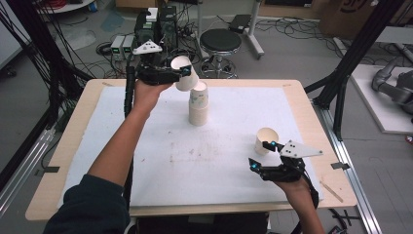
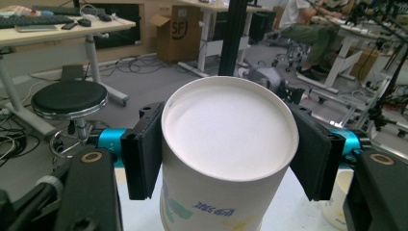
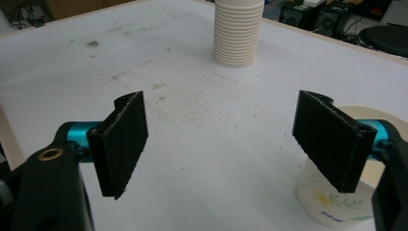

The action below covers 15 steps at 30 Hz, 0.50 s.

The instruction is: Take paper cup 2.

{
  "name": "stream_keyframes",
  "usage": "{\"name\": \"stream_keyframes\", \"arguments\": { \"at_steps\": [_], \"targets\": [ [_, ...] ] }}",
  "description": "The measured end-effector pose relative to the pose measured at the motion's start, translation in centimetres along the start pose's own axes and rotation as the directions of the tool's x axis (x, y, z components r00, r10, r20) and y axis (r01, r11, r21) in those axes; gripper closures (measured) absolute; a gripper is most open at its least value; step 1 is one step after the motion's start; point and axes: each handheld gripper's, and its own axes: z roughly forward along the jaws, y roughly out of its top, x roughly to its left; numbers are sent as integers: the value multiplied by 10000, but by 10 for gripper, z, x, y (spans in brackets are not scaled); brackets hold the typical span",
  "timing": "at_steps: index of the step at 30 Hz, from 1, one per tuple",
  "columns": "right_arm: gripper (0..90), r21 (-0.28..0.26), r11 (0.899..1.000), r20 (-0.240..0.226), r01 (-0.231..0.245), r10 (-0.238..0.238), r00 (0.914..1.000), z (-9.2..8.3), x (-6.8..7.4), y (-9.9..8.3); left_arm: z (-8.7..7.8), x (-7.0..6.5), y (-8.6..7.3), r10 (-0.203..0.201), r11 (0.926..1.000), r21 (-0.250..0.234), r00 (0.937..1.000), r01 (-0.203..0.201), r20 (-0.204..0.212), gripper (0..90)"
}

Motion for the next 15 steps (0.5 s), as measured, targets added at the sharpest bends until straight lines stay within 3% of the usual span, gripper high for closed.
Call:
{"name": "stream_keyframes", "arguments": {
  "at_steps": [7, 15],
  "targets": [
    [204, 59, 10000, -71, 65, -65, 10000, 4, 3, 0, -29, 5, 0, -89, 9992, -378, 10000, 90, 39, 356],
    [204, 30, 9999, -300, 101, -100, 9995, 9, 7, -1, -62, 5, -14, 79, 9994, -354, 9978, -56, 657, 355]
  ]
}}
